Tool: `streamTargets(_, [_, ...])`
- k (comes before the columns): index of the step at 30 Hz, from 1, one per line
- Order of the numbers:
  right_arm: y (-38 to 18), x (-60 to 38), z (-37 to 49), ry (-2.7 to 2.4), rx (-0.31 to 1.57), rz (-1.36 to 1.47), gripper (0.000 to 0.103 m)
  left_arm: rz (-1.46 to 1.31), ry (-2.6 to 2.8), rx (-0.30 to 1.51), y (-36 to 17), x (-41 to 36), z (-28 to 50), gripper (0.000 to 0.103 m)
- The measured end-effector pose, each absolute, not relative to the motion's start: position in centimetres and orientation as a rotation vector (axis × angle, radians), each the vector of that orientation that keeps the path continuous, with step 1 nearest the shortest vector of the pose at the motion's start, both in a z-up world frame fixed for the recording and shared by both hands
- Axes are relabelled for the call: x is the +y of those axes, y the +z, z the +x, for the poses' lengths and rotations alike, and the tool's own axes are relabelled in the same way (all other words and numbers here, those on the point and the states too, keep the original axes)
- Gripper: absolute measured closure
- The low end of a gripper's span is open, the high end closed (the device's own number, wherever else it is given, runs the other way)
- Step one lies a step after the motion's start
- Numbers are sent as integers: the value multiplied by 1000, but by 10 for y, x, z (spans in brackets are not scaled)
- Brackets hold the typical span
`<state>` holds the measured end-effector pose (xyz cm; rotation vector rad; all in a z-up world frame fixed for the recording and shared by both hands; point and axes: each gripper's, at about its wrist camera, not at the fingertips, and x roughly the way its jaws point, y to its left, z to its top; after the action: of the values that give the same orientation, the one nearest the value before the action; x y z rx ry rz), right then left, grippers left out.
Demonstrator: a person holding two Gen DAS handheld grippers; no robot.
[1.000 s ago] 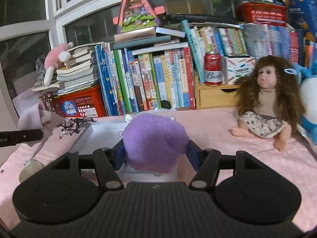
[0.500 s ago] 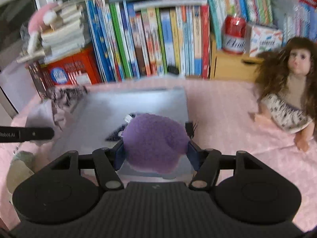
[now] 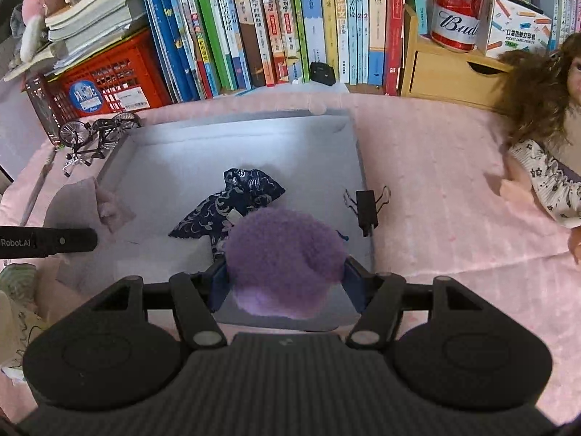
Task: Organize soft objects
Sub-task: 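Carry the purple ball with the right tool while the left tool carries the pink cloth to the tray, then open the right tool to drop the purple ball while the left tool releases the cloth into the tray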
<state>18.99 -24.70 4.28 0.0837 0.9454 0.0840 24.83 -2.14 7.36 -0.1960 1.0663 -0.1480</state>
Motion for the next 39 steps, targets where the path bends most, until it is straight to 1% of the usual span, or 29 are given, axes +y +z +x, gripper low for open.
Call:
streamTargets(15, [31, -243, 210, 54, 989, 66, 34, -215, -135, 1121, 60, -25, 257, 80])
streamTargets(18, [29, -243, 210, 53, 993, 67, 31, -216, -140, 1130, 58, -25, 258, 77])
streamTargets(20, [29, -242, 210, 49, 991, 64, 25, -216, -142, 1128, 58, -24, 258, 77])
streamTargets(22, [29, -243, 210, 50, 988, 64, 25, -206, -143, 1120, 59, -25, 257, 71])
streamTargets(23, [29, -243, 210, 51, 988, 67, 25, -202, -147, 1115, 60, -25, 256, 65])
streamTargets(24, [29, -244, 210, 52, 988, 71, 24, -200, -151, 1112, 61, -26, 255, 62])
streamTargets(26, [30, -245, 210, 57, 986, 74, 22, -199, -158, 1110, 63, -26, 255, 60])
streamTargets(29, [32, -245, 209, 62, 979, 73, 20, -205, -173, 1103, 66, -25, 254, 53])
streamTargets(35, [43, -245, 203, 73, 949, 71, 17, -185, -199, 1074, 73, -27, 246, 47])
streamTargets(39, [54, -246, 195, 88, 915, 73, 15, -143, -215, 1024, 83, -30, 235, 40])
